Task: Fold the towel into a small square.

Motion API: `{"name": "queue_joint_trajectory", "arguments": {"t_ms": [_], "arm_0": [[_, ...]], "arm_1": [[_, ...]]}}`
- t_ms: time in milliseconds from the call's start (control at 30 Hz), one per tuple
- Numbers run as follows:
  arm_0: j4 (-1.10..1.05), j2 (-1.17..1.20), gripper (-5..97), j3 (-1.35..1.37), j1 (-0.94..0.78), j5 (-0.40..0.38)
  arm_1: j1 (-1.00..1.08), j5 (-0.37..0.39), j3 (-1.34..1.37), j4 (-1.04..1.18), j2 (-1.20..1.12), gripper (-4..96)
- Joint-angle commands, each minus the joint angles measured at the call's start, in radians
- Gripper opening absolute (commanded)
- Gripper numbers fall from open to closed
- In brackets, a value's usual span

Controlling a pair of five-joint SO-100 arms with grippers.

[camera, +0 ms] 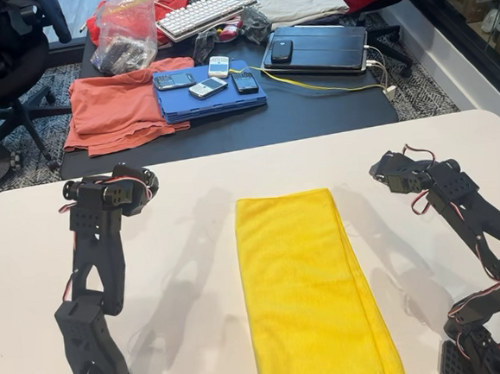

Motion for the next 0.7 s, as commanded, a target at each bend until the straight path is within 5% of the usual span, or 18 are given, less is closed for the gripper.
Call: {"name": "queue_joint_trajectory", "arguments": {"t_ms": [0,333,667], "arm_0": [[0.002,0.021,0,-0.028,0.0,0.023],[0.006,0.025,0,-0.043,-0.008,0.383],[0.307,0.012,0,-0.041,-0.069,0.382]], "arm_1": [[-0.009,0.0,-0.018,0.006,0.021,-1.8],[-0.005,0.002,-0.008,0.014,0.098,-1.8],[0.123,0.002,0.158,0.017,0.103,-1.2]]}}
